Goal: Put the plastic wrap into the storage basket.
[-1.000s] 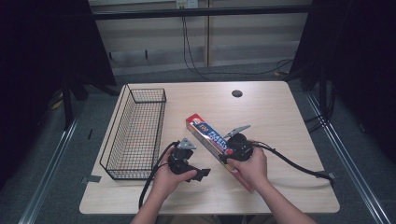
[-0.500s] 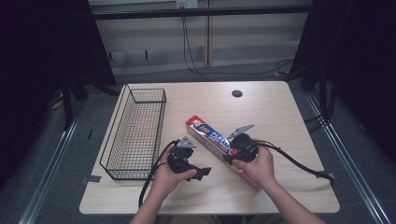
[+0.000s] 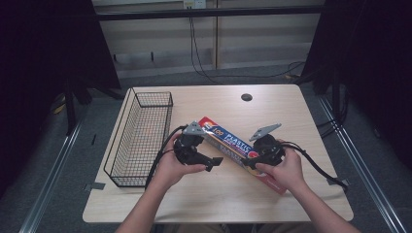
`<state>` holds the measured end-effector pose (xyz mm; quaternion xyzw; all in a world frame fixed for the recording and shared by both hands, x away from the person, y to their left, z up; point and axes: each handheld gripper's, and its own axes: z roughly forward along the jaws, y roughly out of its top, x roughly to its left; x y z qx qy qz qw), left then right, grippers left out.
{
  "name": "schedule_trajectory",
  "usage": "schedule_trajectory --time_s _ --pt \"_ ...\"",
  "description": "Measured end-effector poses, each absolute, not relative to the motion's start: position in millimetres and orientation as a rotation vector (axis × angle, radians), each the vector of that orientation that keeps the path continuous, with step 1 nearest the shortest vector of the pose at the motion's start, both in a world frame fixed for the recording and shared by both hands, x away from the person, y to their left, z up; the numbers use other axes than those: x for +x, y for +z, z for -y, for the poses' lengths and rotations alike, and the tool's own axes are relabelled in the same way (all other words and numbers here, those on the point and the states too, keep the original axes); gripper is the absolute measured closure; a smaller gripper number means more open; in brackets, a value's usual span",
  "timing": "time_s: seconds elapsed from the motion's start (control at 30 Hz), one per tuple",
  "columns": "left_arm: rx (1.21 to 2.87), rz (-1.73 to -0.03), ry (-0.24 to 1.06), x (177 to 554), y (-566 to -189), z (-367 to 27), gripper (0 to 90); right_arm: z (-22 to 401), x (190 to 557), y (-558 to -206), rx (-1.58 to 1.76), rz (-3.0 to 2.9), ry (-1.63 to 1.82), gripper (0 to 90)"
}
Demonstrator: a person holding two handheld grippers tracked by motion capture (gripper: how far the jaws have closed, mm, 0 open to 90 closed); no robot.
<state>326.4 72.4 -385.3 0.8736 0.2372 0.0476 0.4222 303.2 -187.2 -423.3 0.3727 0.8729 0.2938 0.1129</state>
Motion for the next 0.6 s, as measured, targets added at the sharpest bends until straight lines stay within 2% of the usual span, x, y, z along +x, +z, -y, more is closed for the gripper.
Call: schedule_trajectory --time_s 0.27,0.6 --pt "2.279 -0.455 0.112 338.8 -368.4 -54.1 1.5 195.0 298.9 -415.2 0.992 -2.647 0.896 45.2" --pt "2.436 -0.299 0.088 353.0 -367.0 -25.9 2.6 202.6 293.2 -407.1 0.885 -2.691 0.907 45.2"
